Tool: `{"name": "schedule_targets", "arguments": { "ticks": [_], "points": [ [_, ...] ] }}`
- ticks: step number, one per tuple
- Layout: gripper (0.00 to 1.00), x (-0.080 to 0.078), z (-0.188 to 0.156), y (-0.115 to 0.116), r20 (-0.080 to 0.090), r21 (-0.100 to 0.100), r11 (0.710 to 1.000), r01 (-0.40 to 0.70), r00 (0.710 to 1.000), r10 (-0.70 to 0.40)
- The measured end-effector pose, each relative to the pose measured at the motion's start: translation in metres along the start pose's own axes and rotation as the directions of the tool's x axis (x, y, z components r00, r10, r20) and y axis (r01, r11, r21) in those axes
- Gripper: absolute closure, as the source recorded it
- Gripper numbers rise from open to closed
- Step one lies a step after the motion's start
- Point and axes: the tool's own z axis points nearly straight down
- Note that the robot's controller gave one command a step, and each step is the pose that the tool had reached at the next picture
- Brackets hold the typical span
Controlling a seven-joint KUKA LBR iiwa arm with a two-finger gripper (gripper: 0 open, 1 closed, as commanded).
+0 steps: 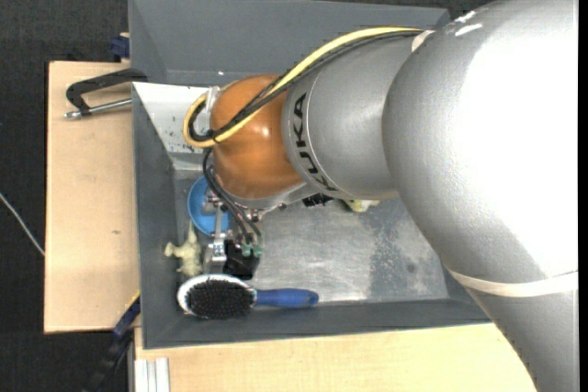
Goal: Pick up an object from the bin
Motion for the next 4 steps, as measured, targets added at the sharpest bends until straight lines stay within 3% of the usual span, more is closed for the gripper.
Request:
{"name": "schedule_targets", "arguments": {
  "ticks": [1,2,3,4],
  "points": [
    [1.0,-0.002,-0.003,-0.003,0.006,0.003,1.0,-0.005,1.0,0.005],
    [0.0,-0.002,-0.002,0.001,0.011,-0.006,1.0,-0.003,1.0,0.003],
    [0.0,-0.021,0.011,-0.036,0.011,-0.012,0.996,-0.084,0.996,0.084],
    [1.0,-0.018,0.008,-0.032,-0.003,-0.011,0.997,-0.079,0.997,0.079]
  ]
}}
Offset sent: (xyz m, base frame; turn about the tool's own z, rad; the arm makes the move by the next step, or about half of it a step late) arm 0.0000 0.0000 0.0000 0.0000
